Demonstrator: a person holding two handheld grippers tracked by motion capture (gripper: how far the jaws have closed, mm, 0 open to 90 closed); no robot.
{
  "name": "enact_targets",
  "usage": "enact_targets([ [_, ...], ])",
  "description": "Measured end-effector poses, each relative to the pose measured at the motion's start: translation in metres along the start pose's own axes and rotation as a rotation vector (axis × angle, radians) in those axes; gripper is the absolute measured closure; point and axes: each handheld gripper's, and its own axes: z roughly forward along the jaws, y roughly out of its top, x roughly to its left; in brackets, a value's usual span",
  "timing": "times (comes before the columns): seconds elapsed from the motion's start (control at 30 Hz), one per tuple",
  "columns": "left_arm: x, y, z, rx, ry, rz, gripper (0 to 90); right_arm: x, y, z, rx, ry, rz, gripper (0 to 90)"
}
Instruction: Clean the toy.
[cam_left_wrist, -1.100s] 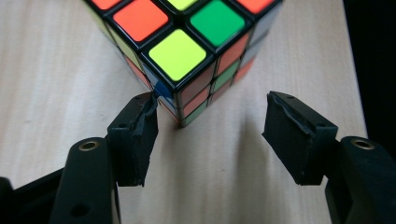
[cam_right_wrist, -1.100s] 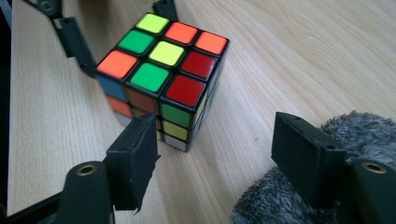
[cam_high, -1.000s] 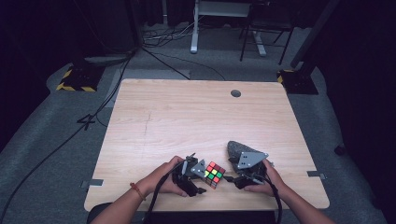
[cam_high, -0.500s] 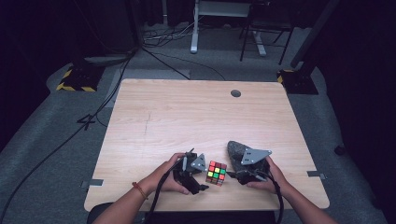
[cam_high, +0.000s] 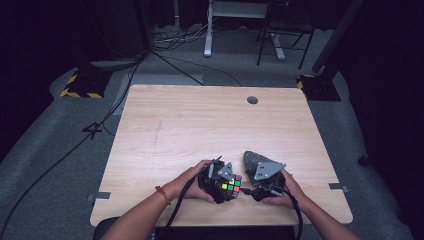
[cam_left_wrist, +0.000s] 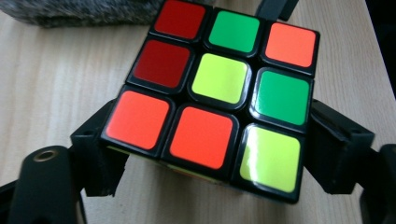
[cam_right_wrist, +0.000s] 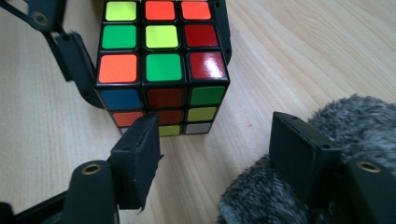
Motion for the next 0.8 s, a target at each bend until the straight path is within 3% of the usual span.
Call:
enact_targets([
  [0.1, -0.002, 0.000, 0.000, 0.006, -0.008, 0.011, 21.6, 0.001, 0.002, -0.002, -0.018, -0.012, 0.000, 33.6],
  [0.37, -0.003, 0.000, 0.001, 0.026, -0.037, -0.005, 14.7, 0.008, 0.009, -0.003, -0.054, 0.004, -0.013, 32.2],
  [0.5, -0.001, -0.003, -0.003, 0.012, -0.038, -0.021, 14.8, 0.012, 0.015, -0.002, -0.069, -0.014, -0.028, 32.0],
  [0.6, 0.000, -0.005, -0.003, 0.019, -0.028, -0.031, 15.2, 0.011, 0.021, -0.005, -0.115, -0.010, -0.003, 32.7],
  [0.67, -0.002, -0.006, -0.003, 0.020, -0.013, -0.015, 16.4, 0.010, 0.026, -0.006, -0.146, -0.020, 0.011, 33.0],
  [0.73, -0.002, -0.006, -0.003, 0.023, 0.012, -0.003, 16.3, 0.010, 0.030, -0.005, -0.141, -0.018, 0.002, 33.7],
  [0.8, 0.000, -0.008, -0.005, 0.008, 0.025, -0.025, 15.6, 0.011, 0.029, -0.002, -0.118, -0.017, -0.006, 34.3],
])
